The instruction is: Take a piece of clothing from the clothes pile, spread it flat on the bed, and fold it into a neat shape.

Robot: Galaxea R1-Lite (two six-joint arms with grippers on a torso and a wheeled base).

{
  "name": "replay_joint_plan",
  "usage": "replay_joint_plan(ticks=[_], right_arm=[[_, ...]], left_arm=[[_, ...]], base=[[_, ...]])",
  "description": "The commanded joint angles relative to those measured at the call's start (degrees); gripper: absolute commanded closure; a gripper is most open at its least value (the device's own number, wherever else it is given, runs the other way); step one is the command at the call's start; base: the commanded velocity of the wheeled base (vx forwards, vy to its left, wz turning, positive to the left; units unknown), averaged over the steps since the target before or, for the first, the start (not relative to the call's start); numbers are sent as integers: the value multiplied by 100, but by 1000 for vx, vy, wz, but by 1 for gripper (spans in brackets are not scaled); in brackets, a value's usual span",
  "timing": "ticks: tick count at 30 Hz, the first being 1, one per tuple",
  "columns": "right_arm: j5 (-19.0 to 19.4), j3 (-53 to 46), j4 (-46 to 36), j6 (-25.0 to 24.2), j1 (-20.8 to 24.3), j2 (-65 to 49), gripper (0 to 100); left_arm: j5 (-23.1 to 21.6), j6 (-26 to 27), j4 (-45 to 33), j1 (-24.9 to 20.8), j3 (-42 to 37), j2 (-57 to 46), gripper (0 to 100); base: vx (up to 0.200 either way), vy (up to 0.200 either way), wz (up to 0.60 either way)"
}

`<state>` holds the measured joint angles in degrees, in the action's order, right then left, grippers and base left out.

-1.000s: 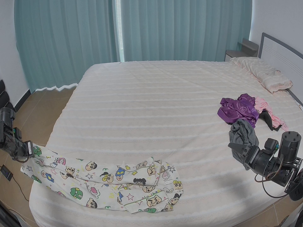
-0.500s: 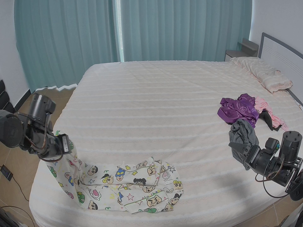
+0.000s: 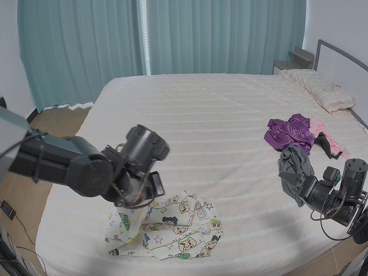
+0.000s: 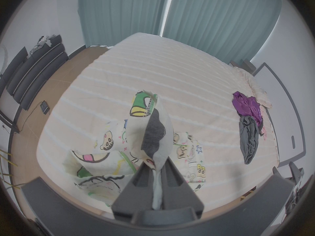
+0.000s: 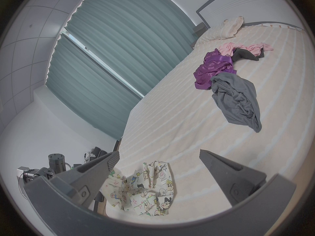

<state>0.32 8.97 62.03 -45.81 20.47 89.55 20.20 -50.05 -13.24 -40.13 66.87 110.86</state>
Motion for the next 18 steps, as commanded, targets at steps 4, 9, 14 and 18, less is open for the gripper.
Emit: replay_joint_plan(ticks=[4, 9, 14, 18], right_arm=[[3, -1, 3, 11, 1, 45, 0], [12, -10, 3, 11, 1, 62, 0], [12, -10, 3, 11, 1, 62, 0], [21, -18, 3, 11, 1, 98, 0]], left_arm=[[54, -119, 269, -592, 327, 744, 100], [72, -110, 480, -698, 353, 832, 100], [186, -215, 647, -707, 441, 937, 0], [195, -242, 691, -715, 450, 902, 0]], base=[[0, 0, 0], [0, 0, 0], [0, 0, 0], [0, 0, 0]])
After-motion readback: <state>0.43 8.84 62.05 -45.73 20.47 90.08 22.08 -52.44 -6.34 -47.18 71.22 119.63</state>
